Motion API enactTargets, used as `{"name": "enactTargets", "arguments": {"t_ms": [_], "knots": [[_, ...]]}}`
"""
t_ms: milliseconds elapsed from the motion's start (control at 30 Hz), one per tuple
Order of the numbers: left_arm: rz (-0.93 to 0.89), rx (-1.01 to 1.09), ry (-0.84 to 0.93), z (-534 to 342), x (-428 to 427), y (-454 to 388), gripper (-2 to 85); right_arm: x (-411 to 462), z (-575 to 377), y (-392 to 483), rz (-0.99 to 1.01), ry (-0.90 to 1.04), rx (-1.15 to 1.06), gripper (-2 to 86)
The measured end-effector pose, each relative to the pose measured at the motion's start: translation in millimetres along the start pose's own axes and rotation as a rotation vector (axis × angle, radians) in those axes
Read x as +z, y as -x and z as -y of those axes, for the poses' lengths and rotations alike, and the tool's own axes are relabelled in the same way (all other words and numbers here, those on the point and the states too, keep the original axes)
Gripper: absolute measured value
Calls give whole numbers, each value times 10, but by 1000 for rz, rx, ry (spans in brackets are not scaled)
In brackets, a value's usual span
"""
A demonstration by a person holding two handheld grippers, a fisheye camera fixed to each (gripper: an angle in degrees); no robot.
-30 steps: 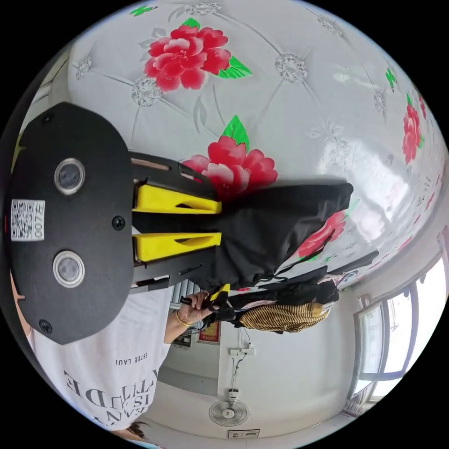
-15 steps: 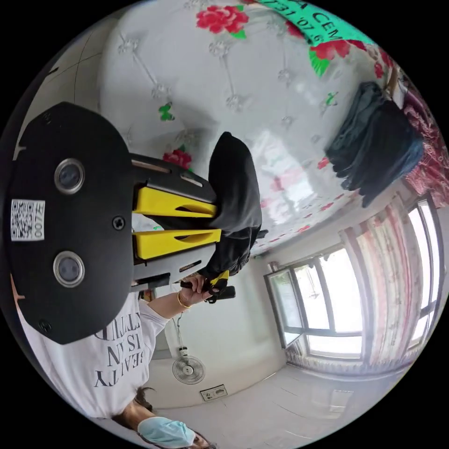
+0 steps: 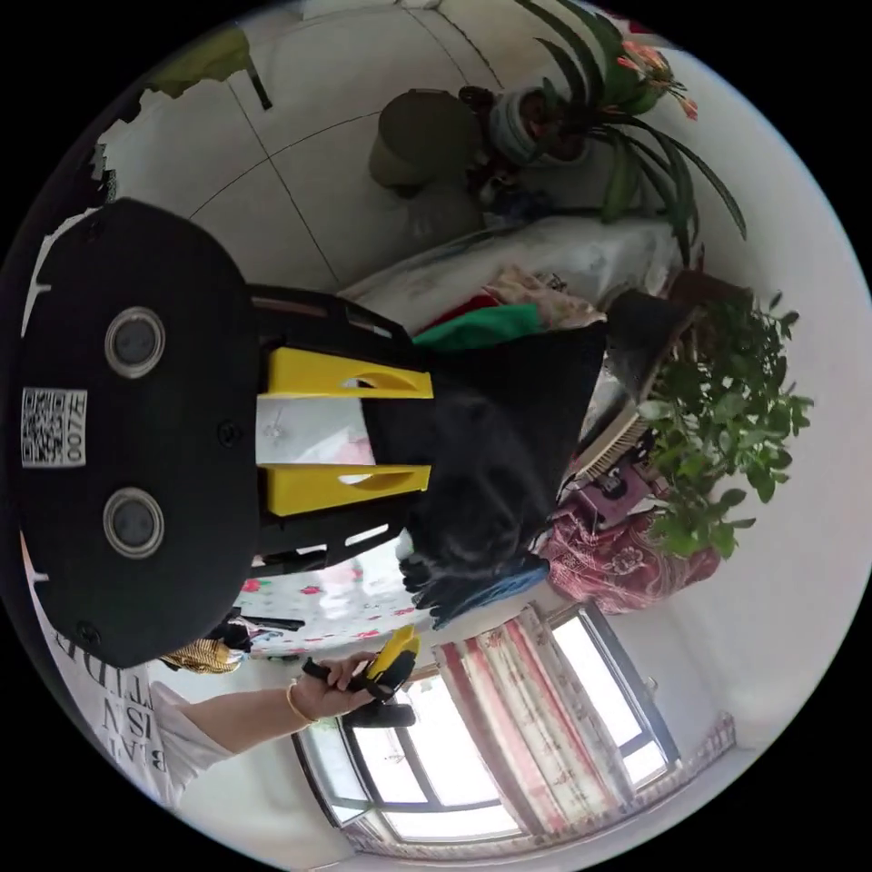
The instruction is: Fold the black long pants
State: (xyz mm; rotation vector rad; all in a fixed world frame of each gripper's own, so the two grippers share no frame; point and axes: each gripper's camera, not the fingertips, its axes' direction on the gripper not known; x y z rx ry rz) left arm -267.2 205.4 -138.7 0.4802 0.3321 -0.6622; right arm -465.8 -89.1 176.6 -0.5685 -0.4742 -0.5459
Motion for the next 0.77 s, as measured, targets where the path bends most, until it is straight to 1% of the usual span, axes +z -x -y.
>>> {"name": "enactTargets", "arguments": {"t_ms": [67,100,167,233,267,333,367,433,500,533,567,600,633,667,733,767], "knots": [[48,17,36,-358,128,60,90,378,-554,-226,-142,121,3,40],[83,49,85,-599,236,26,89,451,-736,-302,-169,152,9,40],[119,129,197,-923,444,-140,89,581,-1485,-604,-274,259,73,40],[125,305,339,-1262,753,-573,91,514,-2039,-786,-329,312,136,40],[123,355,368,-1330,837,-706,92,408,-2377,-861,-380,326,177,41],[94,590,492,-1560,1240,-1298,93,226,-2821,-906,-458,330,229,41],[87,646,522,-1608,1348,-1451,94,126,-3079,-910,-498,329,265,41],[29,867,616,-1798,1735,-2063,92,60,-3395,-892,-542,322,308,41],[39,1002,664,-1952,2004,-2486,89,124,-3651,-893,-540,312,365,41],[74,1081,692,-2072,2177,-2746,86,224,-3820,-938,-493,305,444,40],[85,1119,703,-2137,2253,-2871,85,125,-3967,-860,-499,117,498,40],[98,1181,715,-2272,2379,-3105,85,124,-4043,-849,-492,53,535,39],[114,1227,726,-2420,2492,-3322,83,100,-4180,-825,-473,-75,615,39],[119,1242,735,-2496,2546,-3416,82,87,-4280,-829,-437,-140,668,38],[137,1279,772,-2836,2746,-3717,76,47,-4363,-855,-362,-155,624,36],[141,1289,783,-2930,2797,-3770,73,-24,-4433,-916,-331,-133,614,35]]}}
